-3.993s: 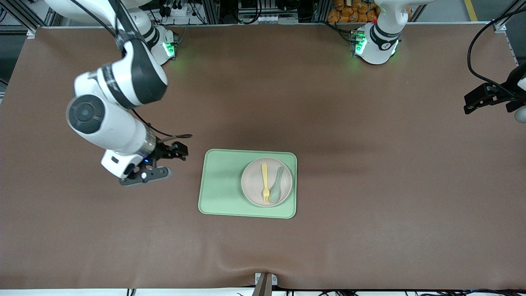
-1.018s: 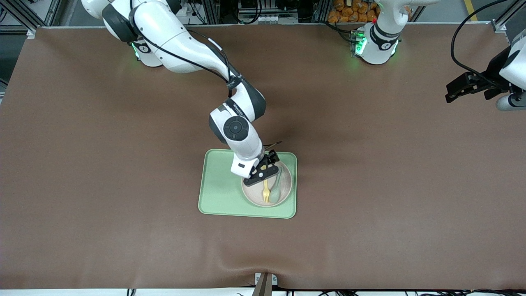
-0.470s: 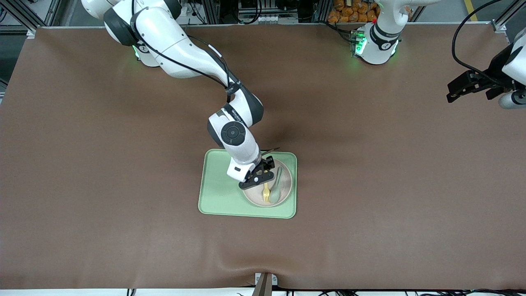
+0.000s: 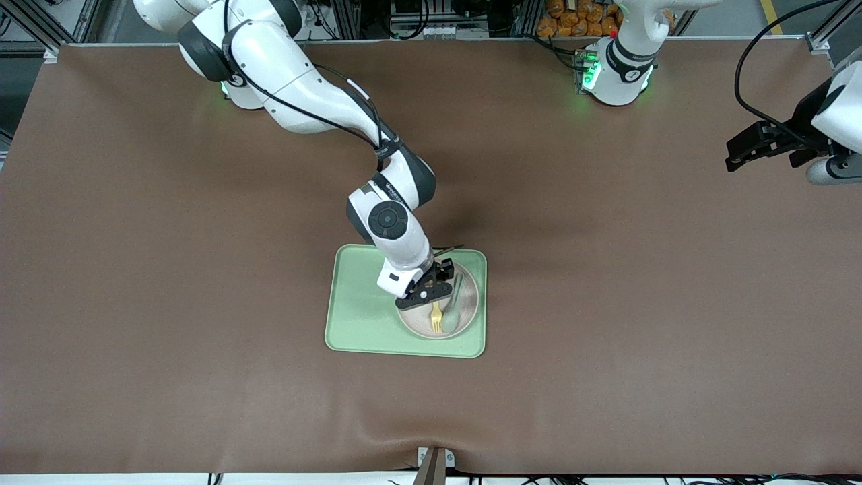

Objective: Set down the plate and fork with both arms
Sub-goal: 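Lower the right gripper and grasp the yellow fork handle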

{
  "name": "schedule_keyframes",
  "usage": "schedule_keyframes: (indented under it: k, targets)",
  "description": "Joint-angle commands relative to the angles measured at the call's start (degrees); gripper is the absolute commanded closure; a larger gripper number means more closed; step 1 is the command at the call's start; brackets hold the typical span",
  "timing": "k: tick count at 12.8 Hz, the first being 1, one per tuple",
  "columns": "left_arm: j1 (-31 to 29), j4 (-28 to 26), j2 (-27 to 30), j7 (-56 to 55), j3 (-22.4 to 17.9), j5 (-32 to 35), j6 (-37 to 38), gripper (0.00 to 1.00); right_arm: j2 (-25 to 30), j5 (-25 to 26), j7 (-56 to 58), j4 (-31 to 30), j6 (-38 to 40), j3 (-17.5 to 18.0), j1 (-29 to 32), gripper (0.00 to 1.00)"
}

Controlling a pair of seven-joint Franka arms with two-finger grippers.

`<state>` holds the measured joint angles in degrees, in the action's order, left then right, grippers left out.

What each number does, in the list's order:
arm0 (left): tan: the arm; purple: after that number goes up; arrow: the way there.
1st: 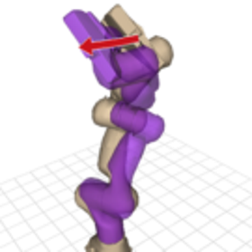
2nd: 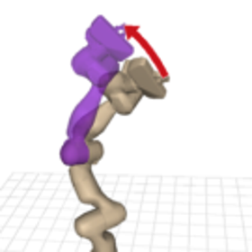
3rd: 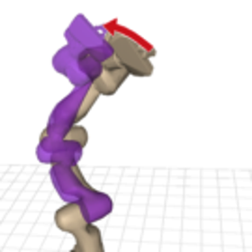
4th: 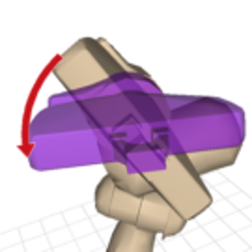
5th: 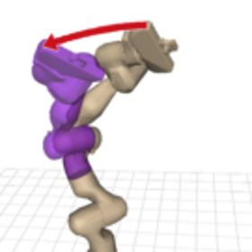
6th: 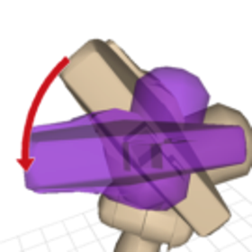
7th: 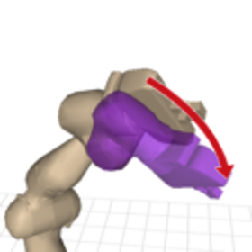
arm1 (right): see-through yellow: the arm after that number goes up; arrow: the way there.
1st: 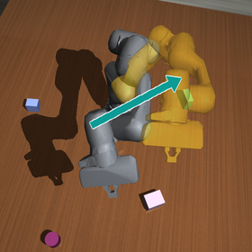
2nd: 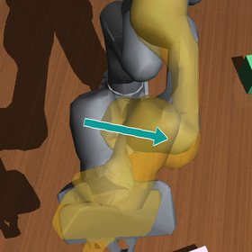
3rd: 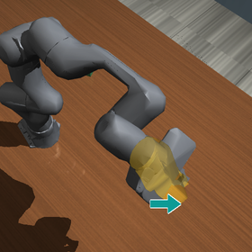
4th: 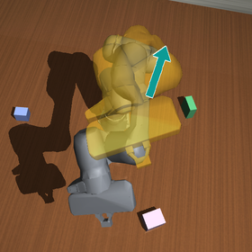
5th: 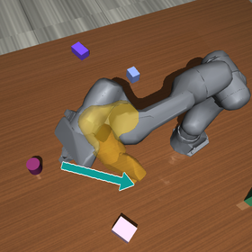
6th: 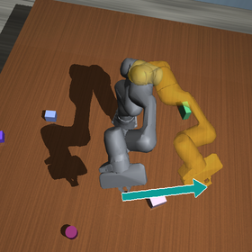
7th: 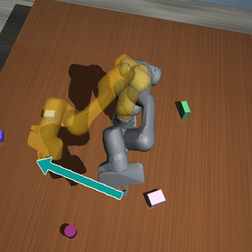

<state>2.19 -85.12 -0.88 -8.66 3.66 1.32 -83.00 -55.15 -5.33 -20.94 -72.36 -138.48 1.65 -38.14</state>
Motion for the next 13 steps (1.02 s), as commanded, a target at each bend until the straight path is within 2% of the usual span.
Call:
schedule_keyframes:
  k: [1, 4, 11, 13]
  targets:
    - [-0.08, 1.09, 0.09, 1.27, 0.21, 1.31, 0.12, 0.00, -1.71, 0.06, -1.12, 2.67, 0.14, 0.11, -0.27, 0.59]
    - [0.10, 1.36, -0.18, 1.36, 0.21, 1.32, 0.03, 0.00, -1.71, 0.41, -1.04, 2.58, 0.14, 0.02, -0.27, 0.99]
    - [-0.08, 1.36, 0.09, 1.45, 0.30, 1.32, 0.03, 0.00, 0.65, 0.15, -1.21, 1.88, 1.28, 0.11, 0.26, 1.00]
    - [-0.17, 1.36, 0.09, 1.45, 0.30, 1.31, 0.03, 0.00, 1.71, 0.06, -1.56, 1.88, 4.33, 0.11, 1.40, 1.00]
